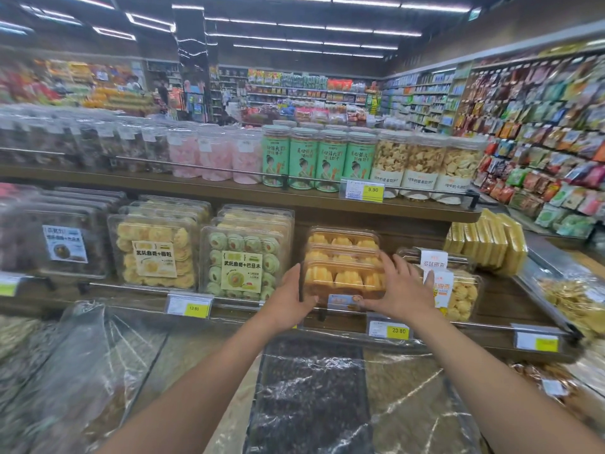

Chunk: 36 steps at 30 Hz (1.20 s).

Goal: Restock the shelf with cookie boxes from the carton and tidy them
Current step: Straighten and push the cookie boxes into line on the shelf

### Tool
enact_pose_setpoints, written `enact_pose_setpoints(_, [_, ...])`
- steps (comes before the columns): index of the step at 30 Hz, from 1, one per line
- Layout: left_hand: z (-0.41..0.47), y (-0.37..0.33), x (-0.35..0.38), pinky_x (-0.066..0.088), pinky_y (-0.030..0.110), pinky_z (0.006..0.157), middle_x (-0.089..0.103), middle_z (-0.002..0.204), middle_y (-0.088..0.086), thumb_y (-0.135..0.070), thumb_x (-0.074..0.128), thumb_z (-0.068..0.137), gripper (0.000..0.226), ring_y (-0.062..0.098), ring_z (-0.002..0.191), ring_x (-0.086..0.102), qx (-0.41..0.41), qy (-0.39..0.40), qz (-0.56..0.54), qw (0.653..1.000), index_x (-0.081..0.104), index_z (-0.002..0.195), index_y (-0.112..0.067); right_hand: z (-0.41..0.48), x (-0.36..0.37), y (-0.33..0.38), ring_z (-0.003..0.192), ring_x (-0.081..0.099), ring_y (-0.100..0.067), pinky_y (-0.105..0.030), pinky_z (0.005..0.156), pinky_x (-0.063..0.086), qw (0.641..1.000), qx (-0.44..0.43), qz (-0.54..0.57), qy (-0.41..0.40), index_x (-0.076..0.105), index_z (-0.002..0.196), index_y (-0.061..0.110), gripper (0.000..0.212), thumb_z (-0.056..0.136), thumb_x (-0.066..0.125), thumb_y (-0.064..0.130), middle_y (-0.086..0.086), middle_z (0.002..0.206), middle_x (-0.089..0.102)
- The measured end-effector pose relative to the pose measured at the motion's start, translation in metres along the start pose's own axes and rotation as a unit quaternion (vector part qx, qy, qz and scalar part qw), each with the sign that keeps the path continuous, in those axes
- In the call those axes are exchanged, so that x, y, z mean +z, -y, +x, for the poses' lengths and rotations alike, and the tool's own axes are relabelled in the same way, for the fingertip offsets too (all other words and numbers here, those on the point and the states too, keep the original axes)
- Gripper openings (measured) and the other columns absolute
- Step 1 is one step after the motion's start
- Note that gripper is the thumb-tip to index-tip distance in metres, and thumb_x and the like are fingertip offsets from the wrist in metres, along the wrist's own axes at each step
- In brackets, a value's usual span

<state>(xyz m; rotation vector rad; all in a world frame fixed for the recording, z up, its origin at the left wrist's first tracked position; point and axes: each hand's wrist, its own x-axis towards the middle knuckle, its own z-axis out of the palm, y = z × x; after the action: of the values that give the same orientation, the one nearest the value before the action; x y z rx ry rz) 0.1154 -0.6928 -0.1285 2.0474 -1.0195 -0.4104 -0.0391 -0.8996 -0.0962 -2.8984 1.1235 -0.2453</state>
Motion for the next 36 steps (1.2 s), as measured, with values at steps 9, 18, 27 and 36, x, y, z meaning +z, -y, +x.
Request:
enact_pose_setpoints(9, [-0.036,-0.010,-0.012,0.025,0.048,0.128,0.007,0.177,0.003,-0.046,0.064,0.101,0.095,0.028,0.163,0.012,0.065,-0.024,0.213,0.975,0.002,0.169,-0.023,-0.066,-0.023,0.007,0.157,0.021,-0.027,-0.070,0.121,0.014,0.999,0.006,-0.027,-0.047,0.016,0.161,0.034,0.116,0.069,0.063,0.087,-0.001,0.171,0.020])
enact_pose_setpoints(18, [-0.055,-0.040,0.013,0.015,0.050,0.130,0.001,0.178,0.004,-0.056,0.054,0.103,0.087,0.030,0.164,-0.001,0.168,-0.052,0.355,0.918,0.004,0.169,-0.027,-0.117,-0.038,-0.022,0.158,0.017,-0.026,-0.064,0.125,0.011,0.994,0.045,-0.079,-0.066,0.014,0.163,0.035,0.109,0.076,0.059,0.082,-0.001,0.172,0.016])
enact_pose_setpoints(27, [-0.025,-0.083,0.063,0.014,0.052,0.132,0.000,0.178,0.004,-0.058,0.051,0.103,0.087,0.031,0.164,-0.003,0.186,-0.033,0.353,0.916,0.003,0.169,-0.027,-0.108,-0.044,-0.091,0.158,0.017,-0.026,-0.066,0.125,0.011,0.993,0.068,-0.072,-0.065,0.013,0.164,0.032,0.110,0.078,0.063,0.079,-0.003,0.172,0.017])
enact_pose_setpoints(36, [0.041,-0.130,0.132,0.013,0.053,0.131,0.010,0.177,0.003,-0.058,0.056,0.101,0.089,0.028,0.164,-0.002,0.148,-0.018,0.366,0.918,0.009,0.168,-0.025,-0.054,-0.039,-0.182,0.156,0.021,-0.029,-0.065,0.124,0.012,0.995,0.043,-0.077,-0.053,0.016,0.163,0.034,0.110,0.076,0.061,0.084,-0.002,0.172,0.018])
